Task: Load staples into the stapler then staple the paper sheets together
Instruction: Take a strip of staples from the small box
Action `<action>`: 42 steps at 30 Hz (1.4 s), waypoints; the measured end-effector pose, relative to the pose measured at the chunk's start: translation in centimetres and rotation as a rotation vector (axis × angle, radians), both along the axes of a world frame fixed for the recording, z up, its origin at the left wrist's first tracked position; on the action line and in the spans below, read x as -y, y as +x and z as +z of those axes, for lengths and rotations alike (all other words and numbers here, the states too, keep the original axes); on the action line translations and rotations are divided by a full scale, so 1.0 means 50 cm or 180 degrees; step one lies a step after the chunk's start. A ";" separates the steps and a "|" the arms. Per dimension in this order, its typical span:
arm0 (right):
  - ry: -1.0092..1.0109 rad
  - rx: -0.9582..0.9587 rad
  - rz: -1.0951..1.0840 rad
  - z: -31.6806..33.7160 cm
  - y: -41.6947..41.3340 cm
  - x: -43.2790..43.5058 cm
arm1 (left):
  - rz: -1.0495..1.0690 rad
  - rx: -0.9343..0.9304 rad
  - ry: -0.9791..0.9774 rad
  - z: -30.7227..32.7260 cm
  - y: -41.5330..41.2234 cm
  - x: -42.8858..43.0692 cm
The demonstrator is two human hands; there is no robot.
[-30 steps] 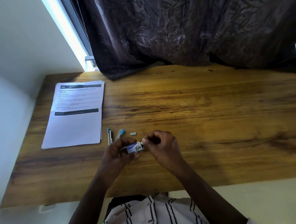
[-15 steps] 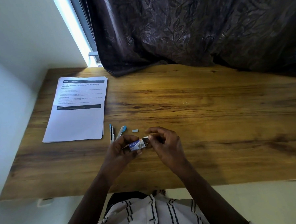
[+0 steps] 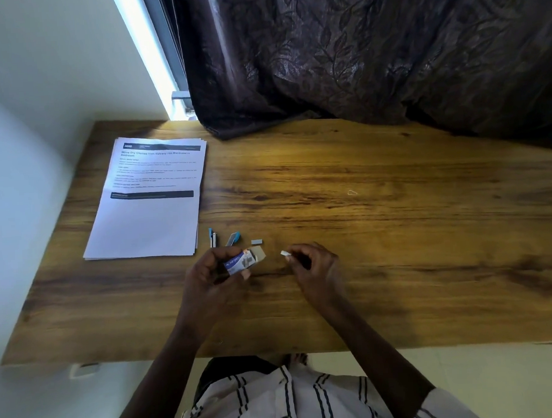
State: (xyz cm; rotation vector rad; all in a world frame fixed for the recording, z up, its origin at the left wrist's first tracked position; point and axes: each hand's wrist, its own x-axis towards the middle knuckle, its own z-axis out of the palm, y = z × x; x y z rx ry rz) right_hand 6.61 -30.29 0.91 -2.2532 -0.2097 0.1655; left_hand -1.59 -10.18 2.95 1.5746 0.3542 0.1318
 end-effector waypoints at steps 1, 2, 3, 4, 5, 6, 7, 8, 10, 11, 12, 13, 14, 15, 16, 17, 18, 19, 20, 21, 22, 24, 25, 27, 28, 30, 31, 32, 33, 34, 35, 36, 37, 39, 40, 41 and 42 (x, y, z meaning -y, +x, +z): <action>-0.0250 0.0071 0.0117 -0.008 0.002 -0.002 | 0.0013 -0.0004 0.0071 -0.002 -0.001 -0.002; -0.0463 0.0080 0.0211 -0.011 0.002 -0.005 | 0.0018 -0.0004 0.0124 -0.004 -0.004 -0.004; -0.0616 0.0060 0.0264 -0.013 0.001 -0.006 | 0.0018 -0.0009 0.0164 -0.006 -0.006 -0.006; -0.0710 0.0031 0.0279 -0.014 0.001 -0.007 | 0.0008 -0.0022 0.0191 -0.009 -0.008 -0.007; -0.0766 0.0004 0.0283 -0.012 0.002 -0.007 | 0.0005 -0.0039 0.0200 -0.012 -0.011 -0.008; -0.0810 -0.0023 0.0297 -0.009 0.003 -0.007 | 0.0008 -0.0047 0.0200 -0.015 -0.013 -0.009; -0.0864 -0.0035 0.0340 -0.006 0.005 -0.007 | 0.0017 -0.0055 0.0204 -0.016 -0.015 -0.010; -0.0935 -0.0039 0.0402 -0.002 0.006 -0.008 | 0.0026 -0.0053 0.0210 -0.016 -0.017 -0.010; -0.1060 0.0033 0.0480 0.006 0.007 -0.010 | 0.0045 -0.0048 0.0223 -0.017 -0.019 -0.011; -0.1083 0.0143 0.0489 0.010 0.009 -0.012 | 0.0050 -0.0049 0.0223 -0.017 -0.020 -0.012; -0.1085 0.0272 0.0499 0.015 0.012 -0.015 | 0.0055 -0.0049 0.0227 -0.017 -0.020 -0.012; -0.1075 0.0391 0.0535 0.019 0.017 -0.020 | 0.0067 -0.0053 0.0232 -0.017 -0.020 -0.012; -0.1077 0.0473 0.0602 0.023 0.024 -0.028 | 0.0077 -0.0057 0.0232 -0.018 -0.020 -0.012; -0.1118 0.0542 0.0698 0.026 0.033 -0.038 | 0.0094 -0.0061 0.0215 -0.019 -0.020 -0.014; -0.1194 0.0607 0.0803 0.028 0.042 -0.050 | 0.0098 -0.0064 0.0189 -0.020 -0.020 -0.014; -0.1282 0.0662 0.0904 0.030 0.051 -0.062 | 0.0084 -0.0073 0.0161 -0.018 -0.022 -0.015; -0.1379 0.0700 0.1008 0.030 0.060 -0.074 | 0.0050 -0.0077 0.0142 -0.018 -0.023 -0.016; -0.1495 0.0734 0.1127 0.029 0.066 -0.084 | 0.0018 -0.0088 0.0112 -0.019 -0.025 -0.016; -0.1609 0.0784 0.1248 0.027 0.071 -0.092 | 0.0001 -0.0091 0.0072 -0.019 -0.026 -0.016; -0.1697 0.0841 0.1347 0.025 0.074 -0.098 | 0.0003 -0.0092 0.0008 -0.020 -0.028 -0.017; -0.1731 0.0877 0.1403 0.023 0.076 -0.100 | 0.0004 -0.0092 -0.0049 -0.022 -0.028 -0.017; -0.1699 0.0902 0.1394 0.021 0.076 -0.100 | 0.0008 -0.0123 -0.0079 -0.025 -0.027 -0.018; -0.1683 0.0927 0.1381 0.019 0.076 -0.100 | 0.0014 -0.0134 -0.0078 -0.025 -0.027 -0.019; -0.1663 0.0975 0.1390 0.016 0.076 -0.096 | 0.0038 -0.0130 -0.0102 -0.026 -0.025 -0.020; -0.1672 0.0989 0.1417 0.015 0.077 -0.095 | 0.0059 -0.0126 -0.0121 -0.026 -0.025 -0.020; -0.1682 0.0973 0.1484 0.016 0.079 -0.092 | 0.0085 -0.0095 -0.0158 -0.022 -0.024 -0.022; -0.1659 0.0944 0.1506 0.018 0.079 -0.091 | 0.0087 -0.0080 -0.0167 -0.019 -0.022 -0.024; -0.1620 0.0928 0.1528 0.021 0.080 -0.090 | 0.0077 -0.0069 -0.0150 -0.018 -0.020 -0.027; -0.1574 0.0930 0.1555 0.023 0.080 -0.088 | 0.0074 -0.0063 -0.0139 -0.016 -0.018 -0.029; -0.1526 0.0944 0.1585 0.025 0.080 -0.086 | 0.0084 -0.0054 -0.0147 -0.015 -0.015 -0.031; -0.1485 0.0968 0.1616 0.027 0.082 -0.085 | 0.0106 -0.0051 -0.0172 -0.014 -0.012 -0.034; -0.1458 0.0986 0.1655 0.028 0.084 -0.083 | 0.0119 -0.0051 -0.0192 -0.012 -0.009 -0.036; -0.1440 0.0978 0.1693 0.027 0.086 -0.084 | 0.0129 -0.0059 -0.0199 -0.011 -0.006 -0.038; -0.1348 0.0886 0.1690 0.023 0.090 -0.084 | 0.0132 -0.0064 -0.0191 -0.006 0.001 -0.042; -0.1255 0.0796 0.1630 0.022 0.091 -0.083 | 0.0134 -0.0067 -0.0190 -0.004 0.004 -0.044; -0.1132 0.0679 0.1551 0.023 0.092 -0.081 | 0.0140 -0.0076 -0.0199 -0.003 0.007 -0.045; -0.0951 0.0563 0.1453 0.025 0.092 -0.078 | 0.0148 -0.0079 -0.0217 -0.002 0.009 -0.046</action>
